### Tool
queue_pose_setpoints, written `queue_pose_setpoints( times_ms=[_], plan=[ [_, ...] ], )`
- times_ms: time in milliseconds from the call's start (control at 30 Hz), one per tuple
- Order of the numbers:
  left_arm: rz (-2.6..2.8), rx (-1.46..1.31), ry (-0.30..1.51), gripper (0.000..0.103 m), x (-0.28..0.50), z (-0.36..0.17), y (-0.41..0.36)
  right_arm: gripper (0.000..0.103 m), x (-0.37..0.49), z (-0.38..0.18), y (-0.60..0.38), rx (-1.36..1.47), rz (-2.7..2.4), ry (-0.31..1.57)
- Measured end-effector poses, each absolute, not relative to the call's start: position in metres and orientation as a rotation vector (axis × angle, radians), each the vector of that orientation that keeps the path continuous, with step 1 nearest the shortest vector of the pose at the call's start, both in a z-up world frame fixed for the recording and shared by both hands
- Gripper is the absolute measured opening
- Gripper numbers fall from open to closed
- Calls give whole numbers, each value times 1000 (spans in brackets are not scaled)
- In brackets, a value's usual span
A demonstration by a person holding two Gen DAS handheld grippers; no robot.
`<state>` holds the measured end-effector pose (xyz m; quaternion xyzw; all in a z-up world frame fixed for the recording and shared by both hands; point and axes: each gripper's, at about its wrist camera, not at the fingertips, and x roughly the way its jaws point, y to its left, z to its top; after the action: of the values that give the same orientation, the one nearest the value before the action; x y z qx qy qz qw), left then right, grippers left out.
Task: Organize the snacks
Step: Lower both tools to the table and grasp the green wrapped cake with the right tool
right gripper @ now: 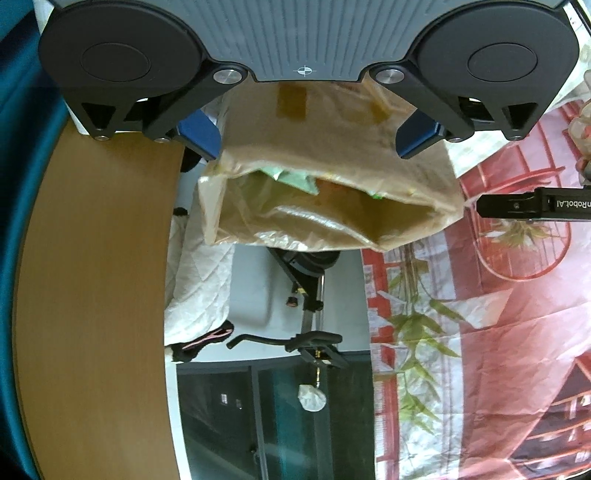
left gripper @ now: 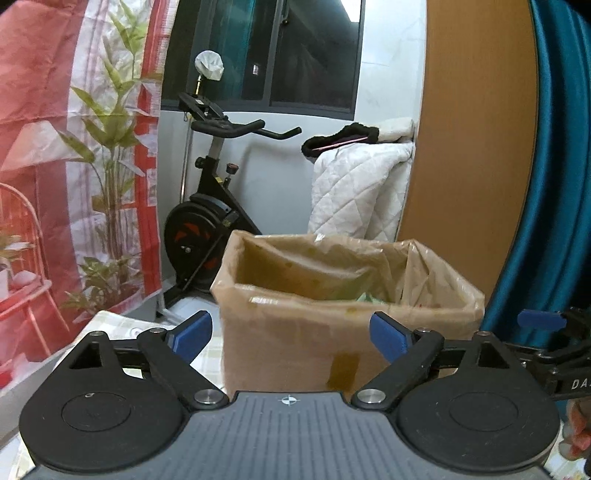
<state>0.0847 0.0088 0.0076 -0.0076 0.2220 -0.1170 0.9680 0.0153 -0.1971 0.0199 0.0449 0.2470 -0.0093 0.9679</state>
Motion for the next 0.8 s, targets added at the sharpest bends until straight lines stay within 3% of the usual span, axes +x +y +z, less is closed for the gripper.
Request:
queue_pose_setpoints(
  times_ms=[800],
  plan=[
    [-213,-55,625,92,42,-72,18,102,-40,-83,-186,62,-97,680]
  ],
)
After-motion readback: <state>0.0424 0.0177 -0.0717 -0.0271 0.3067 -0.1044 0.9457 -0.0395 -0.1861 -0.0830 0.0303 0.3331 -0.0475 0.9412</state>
